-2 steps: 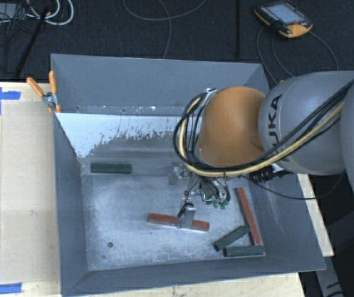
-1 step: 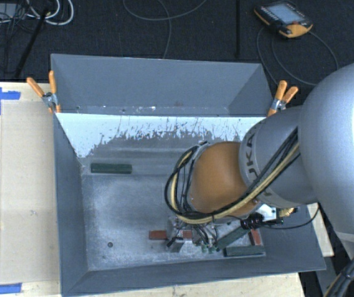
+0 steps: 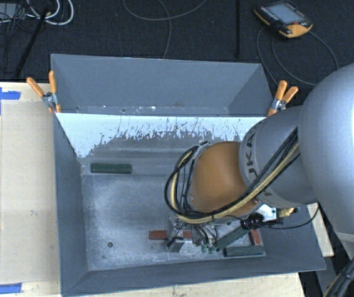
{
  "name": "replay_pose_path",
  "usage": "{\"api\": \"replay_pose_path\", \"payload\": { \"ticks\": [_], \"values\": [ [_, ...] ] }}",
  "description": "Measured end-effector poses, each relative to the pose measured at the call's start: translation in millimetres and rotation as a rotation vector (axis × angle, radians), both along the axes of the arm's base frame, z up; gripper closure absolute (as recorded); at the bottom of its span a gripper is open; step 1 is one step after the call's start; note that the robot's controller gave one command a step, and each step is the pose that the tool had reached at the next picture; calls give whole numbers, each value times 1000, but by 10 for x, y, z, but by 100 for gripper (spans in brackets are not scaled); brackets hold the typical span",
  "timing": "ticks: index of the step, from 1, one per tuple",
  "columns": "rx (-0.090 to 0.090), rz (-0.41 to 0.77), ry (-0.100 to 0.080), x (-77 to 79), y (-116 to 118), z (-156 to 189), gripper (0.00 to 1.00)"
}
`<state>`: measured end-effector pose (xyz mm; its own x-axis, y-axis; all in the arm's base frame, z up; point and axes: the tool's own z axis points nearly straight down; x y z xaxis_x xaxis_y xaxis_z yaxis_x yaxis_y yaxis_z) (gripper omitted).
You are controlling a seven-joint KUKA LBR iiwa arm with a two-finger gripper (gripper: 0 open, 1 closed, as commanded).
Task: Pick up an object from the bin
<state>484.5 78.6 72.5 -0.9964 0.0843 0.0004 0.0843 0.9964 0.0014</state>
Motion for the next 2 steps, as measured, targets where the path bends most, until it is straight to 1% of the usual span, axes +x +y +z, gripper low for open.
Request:
{"api": "replay_pose_path", "payload": {
  "ticks": [2],
  "values": [
    [0, -3, 0, 0, 1, 0, 100]
  ]
}}
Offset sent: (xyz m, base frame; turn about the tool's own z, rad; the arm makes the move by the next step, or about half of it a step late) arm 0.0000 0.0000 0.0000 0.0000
